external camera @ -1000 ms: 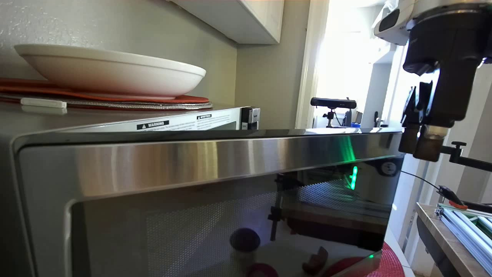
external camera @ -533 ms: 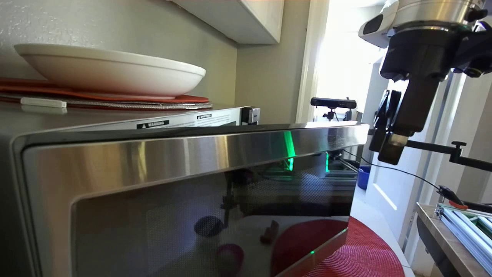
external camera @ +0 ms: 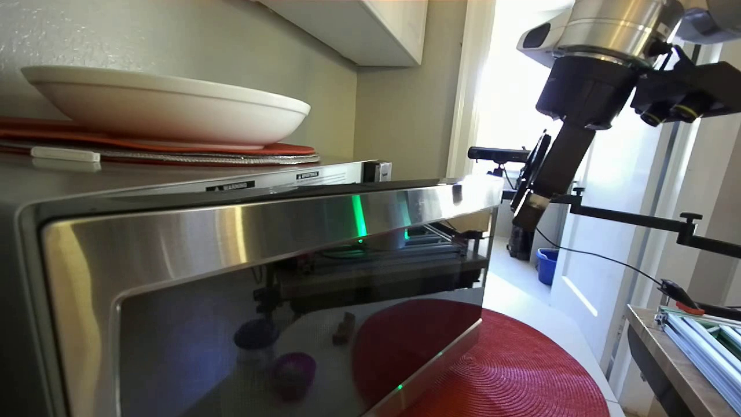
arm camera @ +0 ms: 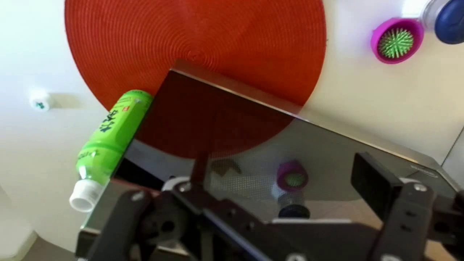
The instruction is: Close the microwave door.
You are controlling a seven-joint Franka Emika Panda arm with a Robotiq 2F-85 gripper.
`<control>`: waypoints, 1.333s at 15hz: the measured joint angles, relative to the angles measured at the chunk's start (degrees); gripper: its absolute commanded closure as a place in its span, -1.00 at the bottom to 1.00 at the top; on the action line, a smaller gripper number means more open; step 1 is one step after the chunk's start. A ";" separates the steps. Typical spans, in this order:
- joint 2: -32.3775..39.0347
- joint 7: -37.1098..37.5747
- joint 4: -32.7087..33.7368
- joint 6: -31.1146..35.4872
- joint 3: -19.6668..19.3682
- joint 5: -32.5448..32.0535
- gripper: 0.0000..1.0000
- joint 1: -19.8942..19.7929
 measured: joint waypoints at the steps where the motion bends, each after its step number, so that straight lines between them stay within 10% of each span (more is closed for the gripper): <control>1: 0.39 0.03 0.00 1.54 0.01 -1.09 -1.00 -0.70; 20: 8.77 4.20 -0.01 19.98 3.65 -15.72 -1.00 -12.38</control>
